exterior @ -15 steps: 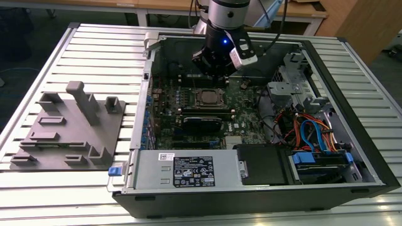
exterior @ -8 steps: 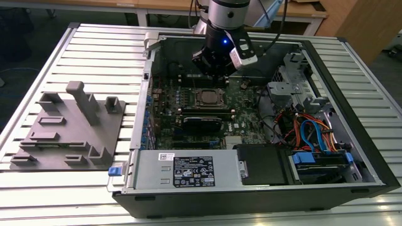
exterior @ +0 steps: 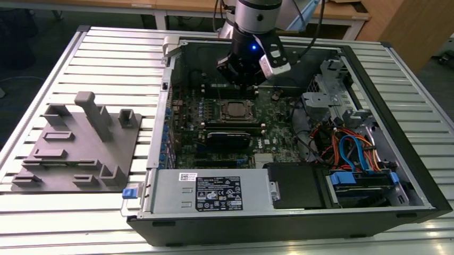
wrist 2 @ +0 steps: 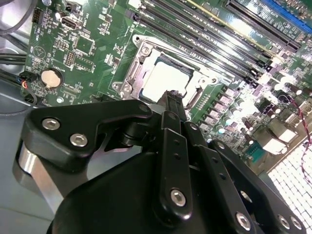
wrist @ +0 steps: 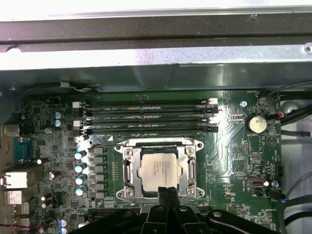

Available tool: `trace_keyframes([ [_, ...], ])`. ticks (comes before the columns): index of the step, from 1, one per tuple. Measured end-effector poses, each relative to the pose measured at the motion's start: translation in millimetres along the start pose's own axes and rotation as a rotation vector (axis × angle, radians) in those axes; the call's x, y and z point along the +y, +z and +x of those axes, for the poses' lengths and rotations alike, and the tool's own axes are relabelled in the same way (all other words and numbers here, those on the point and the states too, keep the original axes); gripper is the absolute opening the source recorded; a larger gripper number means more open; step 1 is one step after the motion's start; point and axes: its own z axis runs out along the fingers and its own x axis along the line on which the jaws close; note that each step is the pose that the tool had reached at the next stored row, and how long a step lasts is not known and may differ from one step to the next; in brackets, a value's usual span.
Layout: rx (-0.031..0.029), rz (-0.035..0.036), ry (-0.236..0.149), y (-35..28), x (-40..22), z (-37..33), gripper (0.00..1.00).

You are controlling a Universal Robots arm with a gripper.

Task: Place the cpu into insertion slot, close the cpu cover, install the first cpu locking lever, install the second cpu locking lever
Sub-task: 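Install the first cpu locking lever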

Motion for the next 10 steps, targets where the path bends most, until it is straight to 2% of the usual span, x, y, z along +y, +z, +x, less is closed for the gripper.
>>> trace_keyframes([
  [3,-0.0124,-0.0006,0.000,0.0,-0.1,2.2,0.11],
  [10,-0.0135,-0.0009,0.000,0.1,-0.4,8.1,0.11],
])
